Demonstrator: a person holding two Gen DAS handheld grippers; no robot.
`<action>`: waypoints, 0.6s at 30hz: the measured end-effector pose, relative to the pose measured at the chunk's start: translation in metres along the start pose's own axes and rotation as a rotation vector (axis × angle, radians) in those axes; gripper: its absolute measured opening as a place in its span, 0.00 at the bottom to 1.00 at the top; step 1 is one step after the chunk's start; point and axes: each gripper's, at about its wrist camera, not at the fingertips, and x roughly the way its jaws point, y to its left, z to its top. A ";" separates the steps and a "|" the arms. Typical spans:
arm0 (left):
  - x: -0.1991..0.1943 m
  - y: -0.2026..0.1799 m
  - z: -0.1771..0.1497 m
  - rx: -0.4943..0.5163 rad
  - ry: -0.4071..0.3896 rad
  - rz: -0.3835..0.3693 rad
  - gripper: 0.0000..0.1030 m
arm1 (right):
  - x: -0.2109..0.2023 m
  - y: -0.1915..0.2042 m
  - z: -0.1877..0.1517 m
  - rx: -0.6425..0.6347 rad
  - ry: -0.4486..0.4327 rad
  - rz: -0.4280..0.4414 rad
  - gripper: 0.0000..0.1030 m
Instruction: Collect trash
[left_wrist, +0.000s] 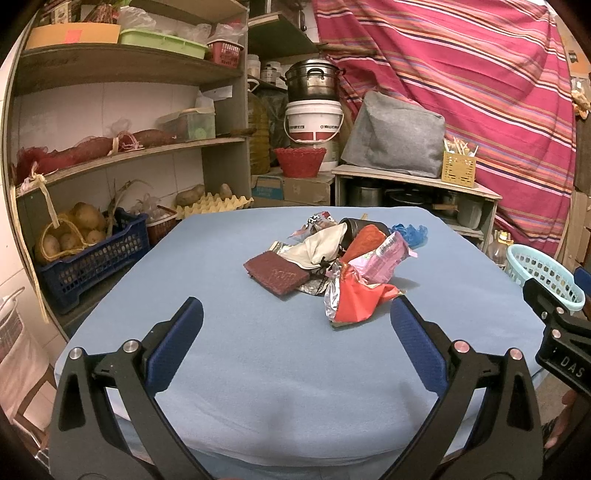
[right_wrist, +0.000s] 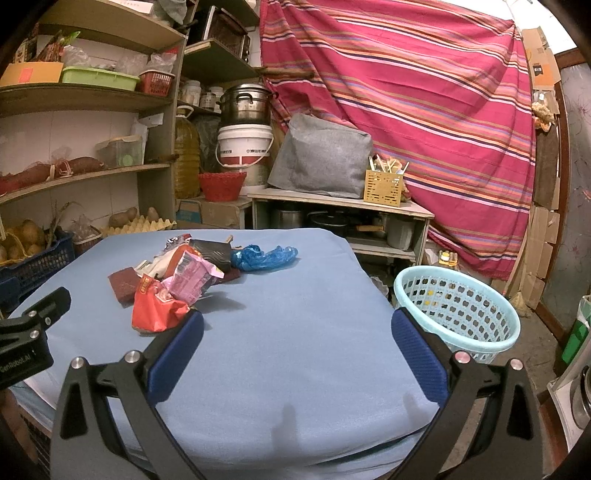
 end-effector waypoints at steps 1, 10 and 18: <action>0.000 0.000 0.000 0.000 -0.001 -0.001 0.95 | 0.000 0.001 -0.001 0.000 0.000 0.000 0.96; -0.002 0.000 -0.002 -0.001 0.000 -0.001 0.95 | 0.002 -0.001 -0.003 0.002 0.002 0.000 0.96; -0.002 0.000 -0.002 -0.001 0.002 -0.001 0.95 | 0.001 0.000 -0.002 0.001 0.002 -0.001 0.96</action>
